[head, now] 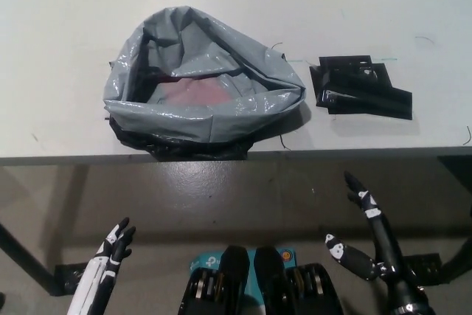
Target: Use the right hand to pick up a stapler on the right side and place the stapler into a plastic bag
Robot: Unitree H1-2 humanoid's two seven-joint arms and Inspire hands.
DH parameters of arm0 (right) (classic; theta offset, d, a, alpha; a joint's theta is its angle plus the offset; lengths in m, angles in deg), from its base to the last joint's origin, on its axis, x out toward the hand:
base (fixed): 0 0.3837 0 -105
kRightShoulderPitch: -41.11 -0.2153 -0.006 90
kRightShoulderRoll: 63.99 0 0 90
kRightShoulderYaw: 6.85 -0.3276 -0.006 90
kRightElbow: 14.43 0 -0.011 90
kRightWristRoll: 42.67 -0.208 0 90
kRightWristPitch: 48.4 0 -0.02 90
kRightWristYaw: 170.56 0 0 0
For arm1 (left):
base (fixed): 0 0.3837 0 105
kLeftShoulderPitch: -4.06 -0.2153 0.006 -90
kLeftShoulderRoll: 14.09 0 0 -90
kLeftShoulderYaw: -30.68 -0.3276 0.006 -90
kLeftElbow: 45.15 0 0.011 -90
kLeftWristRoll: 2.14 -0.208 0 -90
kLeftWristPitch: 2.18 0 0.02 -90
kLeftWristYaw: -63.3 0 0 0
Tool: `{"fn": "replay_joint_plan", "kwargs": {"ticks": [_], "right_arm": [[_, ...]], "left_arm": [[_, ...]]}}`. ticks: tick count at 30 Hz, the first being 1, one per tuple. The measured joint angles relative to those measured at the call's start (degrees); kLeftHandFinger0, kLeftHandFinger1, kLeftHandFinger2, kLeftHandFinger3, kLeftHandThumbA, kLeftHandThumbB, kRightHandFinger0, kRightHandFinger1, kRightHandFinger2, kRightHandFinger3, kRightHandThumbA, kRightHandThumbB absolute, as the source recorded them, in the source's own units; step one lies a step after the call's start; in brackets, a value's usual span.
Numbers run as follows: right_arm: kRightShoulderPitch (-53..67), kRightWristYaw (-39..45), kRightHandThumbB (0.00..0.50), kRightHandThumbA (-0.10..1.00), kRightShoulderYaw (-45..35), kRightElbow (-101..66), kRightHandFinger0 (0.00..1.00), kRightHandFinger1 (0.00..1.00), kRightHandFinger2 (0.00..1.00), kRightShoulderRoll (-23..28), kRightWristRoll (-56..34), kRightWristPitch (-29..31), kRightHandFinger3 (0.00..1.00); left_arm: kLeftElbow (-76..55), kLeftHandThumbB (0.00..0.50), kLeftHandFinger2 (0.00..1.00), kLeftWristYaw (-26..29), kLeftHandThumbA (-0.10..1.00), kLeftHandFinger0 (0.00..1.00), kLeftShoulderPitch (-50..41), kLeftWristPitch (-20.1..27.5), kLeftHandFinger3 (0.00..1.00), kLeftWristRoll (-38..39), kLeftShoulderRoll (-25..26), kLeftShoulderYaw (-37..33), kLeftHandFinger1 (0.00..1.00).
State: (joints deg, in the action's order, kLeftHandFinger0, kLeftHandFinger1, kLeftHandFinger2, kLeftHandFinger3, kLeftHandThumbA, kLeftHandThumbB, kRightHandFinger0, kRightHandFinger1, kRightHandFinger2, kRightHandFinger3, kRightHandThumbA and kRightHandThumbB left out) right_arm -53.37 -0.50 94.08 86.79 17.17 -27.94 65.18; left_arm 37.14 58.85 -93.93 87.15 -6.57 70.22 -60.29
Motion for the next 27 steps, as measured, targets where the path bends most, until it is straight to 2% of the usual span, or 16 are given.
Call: {"fn": "replay_joint_plan", "kwargs": {"ticks": [1,3,4,7,8,10,13,16,17,19,22,27], "right_arm": [[0.1,-0.1,0.423,0.66,-0.4,-1.6,0.85,1.0,1.0,-0.2,0.1,0.0,1.0],[-0.1,-0.1,0.413,0.7,-1.8,-6.2,0.87,1.0,1.0,-0.3,0.4,-0.1,1.0],[-0.4,-0.1,0.387,0.68,-2.7,-8.5,0.91,1.0,1.0,-0.3,0.6,-0.3,1.0],[-2.7,0.0,0.356,0.7,-5.1,-13.8,1.0,1.0,1.0,0.4,1.0,-1.7,1.0],[-4.1,0.2,0.349,0.7,-6.1,-15.7,1.0,1.0,1.0,1.0,1.0,-2.8,1.0],[-8.6,0.9,0.326,0.79,-8.1,-18.9,1.0,1.0,1.0,2.7,1.0,-5.4,1.0],[-15.0,2.0,0.3,0.85,-9.4,-19.8,1.0,1.0,1.0,4.7,1.2,-8.7,1.0],[-20.5,3.5,0.288,0.85,-9.5,-19.6,1.0,1.0,1.0,5.9,1.6,-12.5,1.0],[-22.1,4.1,0.293,0.8,-9.4,-19.4,1.0,1.0,1.0,6.2,1.8,-13.8,1.0],[-24.9,5.3,0.297,0.78,-9.3,-18.6,1.0,1.0,1.0,6.7,1.9,-16.1,1.0],[-29.7,7.6,0.316,0.8,-8.8,-15.3,1.0,1.0,1.0,7.9,1.9,-19.8,1.0],[-37.3,12.1,0.337,0.79,-5.8,-6.8,1.0,1.0,1.0,10.6,2.1,-24.9,1.0]], "left_arm": [[0.0,0.055,1.0,0.0,1.0,1.0,0.0,0.0,1.0,0.0,0.1,0.0,1.0],[-0.1,0.044,1.0,0.0,1.0,1.0,0.0,0.0,1.0,0.2,0.1,0.1,1.0],[-0.1,0.043,1.0,0.0,1.0,1.0,0.0,0.0,1.0,0.3,0.1,0.1,1.0],[-0.3,0.06,1.0,-0.1,1.0,1.0,-0.1,0.0,1.0,0.5,0.1,0.2,1.0],[-0.6,0.06,1.0,-0.2,1.0,1.0,-0.1,0.0,1.0,0.7,0.1,0.3,1.0],[-1.4,0.047,1.0,-0.5,1.0,1.0,-0.3,0.0,1.0,1.0,0.1,0.4,1.0],[-2.3,0.039,1.0,-0.7,1.0,1.0,-0.3,0.0,1.0,1.4,0.1,0.6,1.0],[-2.8,0.041,1.0,-0.8,1.0,1.0,-0.3,-0.1,1.0,1.7,0.1,0.7,1.0],[-3.0,0.038,1.0,-0.8,1.0,1.0,-0.4,-0.1,1.0,1.8,0.1,0.7,1.0],[-3.3,0.036,1.0,-0.8,1.0,1.0,-0.5,-0.2,1.0,1.9,0.1,0.7,1.0],[-3.7,0.07,1.0,-0.8,1.0,1.0,-0.5,-0.3,1.0,1.9,0.1,0.7,1.0],[-4.6,0.066,1.0,-0.8,1.0,1.0,-0.4,-0.6,1.0,1.6,0.1,0.6,1.0]]}}
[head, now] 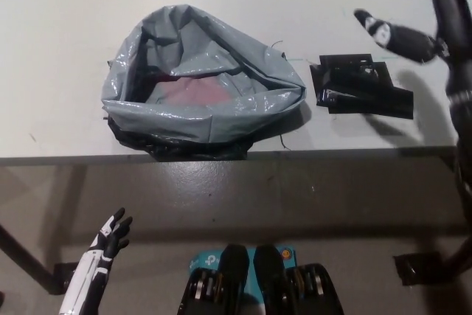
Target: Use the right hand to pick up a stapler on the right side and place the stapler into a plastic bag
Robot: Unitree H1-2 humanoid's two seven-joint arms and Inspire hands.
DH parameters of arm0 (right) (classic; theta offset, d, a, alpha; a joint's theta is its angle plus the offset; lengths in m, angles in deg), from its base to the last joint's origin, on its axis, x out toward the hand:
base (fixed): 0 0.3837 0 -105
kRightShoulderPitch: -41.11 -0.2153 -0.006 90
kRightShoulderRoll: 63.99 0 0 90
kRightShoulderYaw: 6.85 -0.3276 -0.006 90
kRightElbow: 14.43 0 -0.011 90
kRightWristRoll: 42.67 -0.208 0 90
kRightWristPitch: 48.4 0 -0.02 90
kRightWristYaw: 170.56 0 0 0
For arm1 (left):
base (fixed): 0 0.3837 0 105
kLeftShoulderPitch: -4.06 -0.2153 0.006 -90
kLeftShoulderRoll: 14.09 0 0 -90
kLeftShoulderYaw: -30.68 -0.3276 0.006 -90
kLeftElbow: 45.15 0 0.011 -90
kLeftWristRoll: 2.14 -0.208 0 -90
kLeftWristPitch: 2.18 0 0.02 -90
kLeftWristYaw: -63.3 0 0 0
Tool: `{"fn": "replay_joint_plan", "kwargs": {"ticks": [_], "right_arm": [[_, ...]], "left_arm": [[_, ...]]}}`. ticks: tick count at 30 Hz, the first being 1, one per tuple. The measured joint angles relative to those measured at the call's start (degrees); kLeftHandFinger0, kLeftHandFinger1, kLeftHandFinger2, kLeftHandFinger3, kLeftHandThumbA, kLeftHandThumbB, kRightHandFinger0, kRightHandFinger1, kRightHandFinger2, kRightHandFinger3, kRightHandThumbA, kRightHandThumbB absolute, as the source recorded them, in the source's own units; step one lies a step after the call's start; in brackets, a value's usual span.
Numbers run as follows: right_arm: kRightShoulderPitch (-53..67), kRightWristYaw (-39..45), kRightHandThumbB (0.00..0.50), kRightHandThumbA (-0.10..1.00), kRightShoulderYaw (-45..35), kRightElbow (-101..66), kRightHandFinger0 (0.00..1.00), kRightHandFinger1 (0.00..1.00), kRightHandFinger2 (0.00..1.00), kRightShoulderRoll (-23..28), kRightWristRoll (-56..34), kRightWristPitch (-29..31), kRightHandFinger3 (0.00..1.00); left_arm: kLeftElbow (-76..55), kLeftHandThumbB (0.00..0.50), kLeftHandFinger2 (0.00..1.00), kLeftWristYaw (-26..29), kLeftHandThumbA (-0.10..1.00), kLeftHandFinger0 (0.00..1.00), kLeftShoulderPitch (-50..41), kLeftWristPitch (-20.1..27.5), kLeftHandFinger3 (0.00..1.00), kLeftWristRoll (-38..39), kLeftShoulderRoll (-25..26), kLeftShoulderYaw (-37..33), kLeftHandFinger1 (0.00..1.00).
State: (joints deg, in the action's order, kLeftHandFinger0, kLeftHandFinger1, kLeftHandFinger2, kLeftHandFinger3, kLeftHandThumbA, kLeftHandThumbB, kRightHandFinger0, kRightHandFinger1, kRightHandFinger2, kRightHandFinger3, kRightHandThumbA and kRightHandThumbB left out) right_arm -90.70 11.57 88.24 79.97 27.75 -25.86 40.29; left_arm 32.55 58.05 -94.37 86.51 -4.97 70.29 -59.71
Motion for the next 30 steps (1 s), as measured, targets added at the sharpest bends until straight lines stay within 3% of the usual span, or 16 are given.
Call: {"fn": "replay_joint_plan", "kwargs": {"ticks": [3,7,15,19,30], "right_arm": [[-5.6,4.0,0.356,0.79,3.2,7.9,1.0,1.0,1.0,1.6,0.2,-3.5,1.0],[-11.2,9.1,0.404,0.88,7.2,19.8,1.0,1.0,1.0,2.5,0.3,-6.6,1.0],[-18.2,17.9,0.396,0.98,13.8,38.0,1.0,1.0,1.0,3.2,0.4,-9.3,1.0],[-20.3,22.2,0.414,0.96,16.7,42.8,1.0,1.0,1.0,3.7,0.6,-9.4,1.0],[-20.8,29.5,0.357,0.97,19.6,45.8,1.0,1.0,1.0,3.8,0.8,-8.9,1.0]], "left_arm": [[-0.2,0.067,1.0,0.0,1.0,1.0,0.3,-0.2,1.0,-0.1,0.0,0.0,1.0],[-0.2,0.066,1.0,0.0,1.0,1.0,0.8,-0.4,1.0,-0.3,0.0,0.0,1.0],[-0.2,0.027,1.0,0.0,1.0,1.0,1.6,-0.5,1.0,-0.5,0.0,0.1,1.0],[-0.1,0.035,1.0,0.0,1.0,1.0,1.7,-0.4,1.0,-0.5,0.0,0.1,1.0],[0.5,0.023,1.0,0.0,1.0,1.0,1.7,-0.4,1.0,-0.8,0.0,0.4,1.0]]}}
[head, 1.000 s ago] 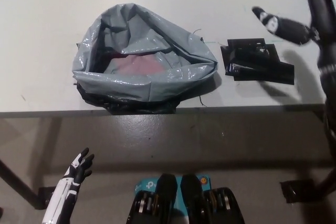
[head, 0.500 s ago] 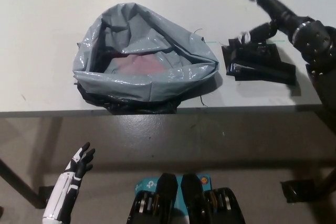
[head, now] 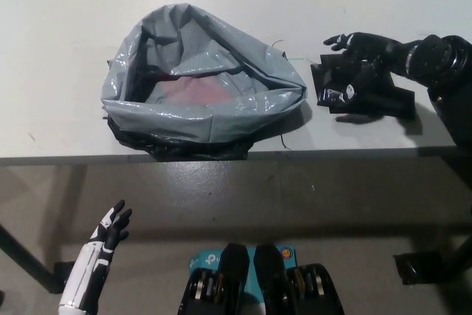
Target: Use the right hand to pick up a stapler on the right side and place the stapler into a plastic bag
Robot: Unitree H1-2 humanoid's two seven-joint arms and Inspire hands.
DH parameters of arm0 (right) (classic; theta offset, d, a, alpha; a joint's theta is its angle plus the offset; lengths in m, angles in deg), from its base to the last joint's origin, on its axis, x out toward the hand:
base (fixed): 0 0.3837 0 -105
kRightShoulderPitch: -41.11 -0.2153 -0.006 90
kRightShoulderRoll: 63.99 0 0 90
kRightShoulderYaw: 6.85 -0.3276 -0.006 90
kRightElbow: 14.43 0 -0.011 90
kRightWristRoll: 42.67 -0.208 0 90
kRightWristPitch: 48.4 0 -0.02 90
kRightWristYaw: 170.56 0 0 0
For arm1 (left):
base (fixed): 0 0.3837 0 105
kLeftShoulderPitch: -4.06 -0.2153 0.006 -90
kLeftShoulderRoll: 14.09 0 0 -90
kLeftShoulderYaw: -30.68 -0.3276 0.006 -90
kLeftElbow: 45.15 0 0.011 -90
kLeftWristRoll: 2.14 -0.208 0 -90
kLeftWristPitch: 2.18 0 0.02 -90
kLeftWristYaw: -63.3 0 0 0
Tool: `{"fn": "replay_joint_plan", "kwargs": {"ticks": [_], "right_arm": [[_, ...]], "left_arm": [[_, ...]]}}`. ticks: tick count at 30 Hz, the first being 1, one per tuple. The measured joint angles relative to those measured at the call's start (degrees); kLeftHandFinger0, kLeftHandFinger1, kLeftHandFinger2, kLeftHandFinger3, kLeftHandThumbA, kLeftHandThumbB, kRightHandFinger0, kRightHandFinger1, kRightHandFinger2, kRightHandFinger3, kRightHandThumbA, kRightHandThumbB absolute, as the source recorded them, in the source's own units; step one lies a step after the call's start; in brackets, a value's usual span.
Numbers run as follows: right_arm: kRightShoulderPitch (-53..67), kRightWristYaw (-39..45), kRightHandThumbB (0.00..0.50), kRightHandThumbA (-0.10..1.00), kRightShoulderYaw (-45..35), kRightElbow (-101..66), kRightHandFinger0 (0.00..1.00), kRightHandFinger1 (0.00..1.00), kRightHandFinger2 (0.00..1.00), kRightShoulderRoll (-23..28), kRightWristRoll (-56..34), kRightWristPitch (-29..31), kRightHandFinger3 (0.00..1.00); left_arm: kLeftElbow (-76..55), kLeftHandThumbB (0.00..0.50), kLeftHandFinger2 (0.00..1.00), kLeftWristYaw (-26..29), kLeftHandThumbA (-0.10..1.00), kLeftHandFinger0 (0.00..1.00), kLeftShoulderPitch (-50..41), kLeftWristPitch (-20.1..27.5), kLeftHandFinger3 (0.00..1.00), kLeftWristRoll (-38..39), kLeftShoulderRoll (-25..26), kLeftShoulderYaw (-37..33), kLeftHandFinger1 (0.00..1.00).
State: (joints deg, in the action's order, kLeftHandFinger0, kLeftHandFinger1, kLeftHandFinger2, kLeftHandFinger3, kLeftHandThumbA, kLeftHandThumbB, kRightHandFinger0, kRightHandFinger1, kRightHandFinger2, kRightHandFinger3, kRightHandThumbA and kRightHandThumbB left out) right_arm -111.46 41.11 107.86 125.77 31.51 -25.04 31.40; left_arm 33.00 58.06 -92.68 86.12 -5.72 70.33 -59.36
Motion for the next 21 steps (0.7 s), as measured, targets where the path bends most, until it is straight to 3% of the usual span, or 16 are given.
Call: {"fn": "replay_joint_plan", "kwargs": {"ticks": [3,6,10,15,21], "right_arm": [[0.0,0.9,0.316,0.96,0.0,0.0,1.0,1.0,1.0,0.0,0.0,0.2,1.0],[0.0,1.5,0.361,0.96,0.0,0.5,1.0,1.0,1.0,-0.1,0.0,0.7,1.0],[0.0,2.0,0.329,0.95,0.0,0.5,1.0,1.0,1.0,-0.3,0.0,0.9,1.0],[0.1,2.4,0.353,0.96,0.1,0.5,1.0,1.0,1.0,-0.5,0.2,1.0,1.0],[0.1,2.6,0.334,0.97,0.2,0.5,1.0,1.0,1.0,-0.5,0.8,1.1,1.0]], "left_arm": [[0.0,0.01,1.0,0.0,1.0,1.0,0.0,0.0,1.0,-0.2,0.0,0.0,1.0],[0.0,0.014,1.0,0.0,1.0,1.0,0.0,0.0,1.0,-0.4,0.0,0.0,1.0],[0.0,0.011,1.0,0.0,1.0,1.0,0.0,0.0,1.0,-0.5,0.0,0.0,1.0],[0.0,0.007,1.0,0.0,1.0,1.0,0.0,0.0,1.0,-0.5,0.0,0.2,1.0],[0.0,0.009,1.0,0.0,1.0,1.0,0.0,0.0,1.0,-0.5,0.0,0.4,1.0]]}}
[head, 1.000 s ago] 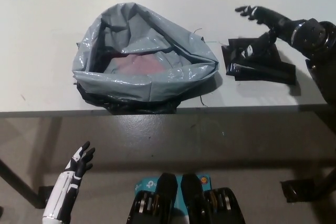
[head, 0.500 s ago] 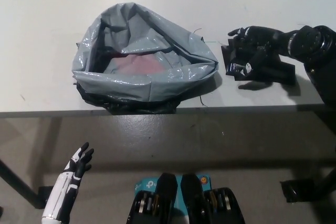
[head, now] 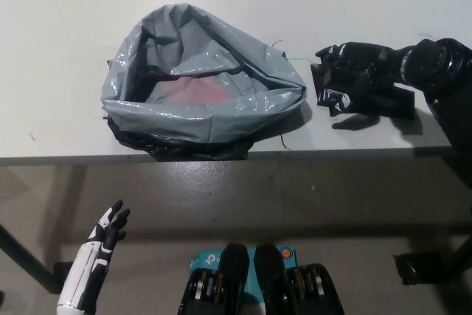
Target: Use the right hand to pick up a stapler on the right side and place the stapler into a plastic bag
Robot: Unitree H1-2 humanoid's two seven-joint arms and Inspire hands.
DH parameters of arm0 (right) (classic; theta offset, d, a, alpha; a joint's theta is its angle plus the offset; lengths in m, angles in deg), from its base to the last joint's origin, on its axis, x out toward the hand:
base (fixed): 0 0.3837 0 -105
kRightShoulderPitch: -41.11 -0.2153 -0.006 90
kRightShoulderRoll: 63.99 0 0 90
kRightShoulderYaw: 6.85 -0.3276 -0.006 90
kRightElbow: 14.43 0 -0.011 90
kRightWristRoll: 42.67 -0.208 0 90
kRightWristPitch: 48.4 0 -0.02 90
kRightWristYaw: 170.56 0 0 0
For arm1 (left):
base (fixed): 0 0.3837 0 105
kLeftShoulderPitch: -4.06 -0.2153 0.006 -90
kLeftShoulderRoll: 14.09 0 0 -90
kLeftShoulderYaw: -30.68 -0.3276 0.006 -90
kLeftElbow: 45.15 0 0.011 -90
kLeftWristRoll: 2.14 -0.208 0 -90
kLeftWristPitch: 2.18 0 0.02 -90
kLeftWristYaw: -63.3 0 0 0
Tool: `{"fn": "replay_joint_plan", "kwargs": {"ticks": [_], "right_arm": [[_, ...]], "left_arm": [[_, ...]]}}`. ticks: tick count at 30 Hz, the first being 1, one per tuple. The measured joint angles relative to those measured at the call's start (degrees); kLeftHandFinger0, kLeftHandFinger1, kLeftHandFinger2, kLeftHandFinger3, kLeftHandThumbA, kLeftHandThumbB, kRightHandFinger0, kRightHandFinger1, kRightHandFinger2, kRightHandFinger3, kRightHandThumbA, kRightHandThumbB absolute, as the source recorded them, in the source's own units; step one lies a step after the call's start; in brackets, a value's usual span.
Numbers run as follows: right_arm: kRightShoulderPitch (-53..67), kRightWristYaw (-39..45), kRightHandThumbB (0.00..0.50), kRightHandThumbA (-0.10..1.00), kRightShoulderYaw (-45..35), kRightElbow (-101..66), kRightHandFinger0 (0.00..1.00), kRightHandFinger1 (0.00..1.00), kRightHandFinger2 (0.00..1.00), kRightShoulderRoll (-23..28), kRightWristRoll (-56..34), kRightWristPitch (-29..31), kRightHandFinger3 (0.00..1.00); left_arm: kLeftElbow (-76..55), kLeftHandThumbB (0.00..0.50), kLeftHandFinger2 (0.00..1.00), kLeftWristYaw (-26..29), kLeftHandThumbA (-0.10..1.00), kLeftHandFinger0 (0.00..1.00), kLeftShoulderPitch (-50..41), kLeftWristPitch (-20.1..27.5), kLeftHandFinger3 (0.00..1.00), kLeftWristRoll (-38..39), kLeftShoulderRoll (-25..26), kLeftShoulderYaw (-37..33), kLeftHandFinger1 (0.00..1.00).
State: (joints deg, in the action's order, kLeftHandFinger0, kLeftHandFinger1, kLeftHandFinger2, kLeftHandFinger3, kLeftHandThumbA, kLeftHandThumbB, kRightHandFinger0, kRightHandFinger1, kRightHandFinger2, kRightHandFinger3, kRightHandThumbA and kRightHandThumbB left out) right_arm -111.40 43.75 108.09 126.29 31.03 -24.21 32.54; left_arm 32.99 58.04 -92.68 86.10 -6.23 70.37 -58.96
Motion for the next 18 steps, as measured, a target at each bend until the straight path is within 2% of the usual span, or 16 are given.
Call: {"fn": "replay_joint_plan", "kwargs": {"ticks": [3,10,13,18], "right_arm": [[0.0,0.1,0.333,0.98,0.3,0.5,1.0,1.0,1.0,0.0,0.3,0.6,1.0],[-0.7,0.2,0.291,0.99,2.2,4.6,1.0,1.0,1.0,0.0,1.8,3.1,1.0],[-1.4,0.1,0.326,0.93,2.3,7.0,1.0,1.0,1.0,0.1,2.4,4.1,1.0],[-2.5,0.0,0.354,0.97,1.9,9.6,1.0,1.0,1.0,0.1,2.6,4.3,1.0]], "left_arm": [[0.0,0.012,1.0,0.0,1.0,1.0,0.0,0.0,1.0,0.0,0.0,0.0,1.0],[0.0,0.011,1.0,-0.1,1.0,1.0,0.1,0.0,1.0,0.0,0.0,0.1,1.0],[0.0,0.02,1.0,-0.1,1.0,1.0,0.1,0.0,1.0,0.0,0.1,0.1,1.0],[0.0,0.024,1.0,-0.1,1.0,1.0,0.3,0.0,1.0,0.1,0.1,0.1,1.0]]}}
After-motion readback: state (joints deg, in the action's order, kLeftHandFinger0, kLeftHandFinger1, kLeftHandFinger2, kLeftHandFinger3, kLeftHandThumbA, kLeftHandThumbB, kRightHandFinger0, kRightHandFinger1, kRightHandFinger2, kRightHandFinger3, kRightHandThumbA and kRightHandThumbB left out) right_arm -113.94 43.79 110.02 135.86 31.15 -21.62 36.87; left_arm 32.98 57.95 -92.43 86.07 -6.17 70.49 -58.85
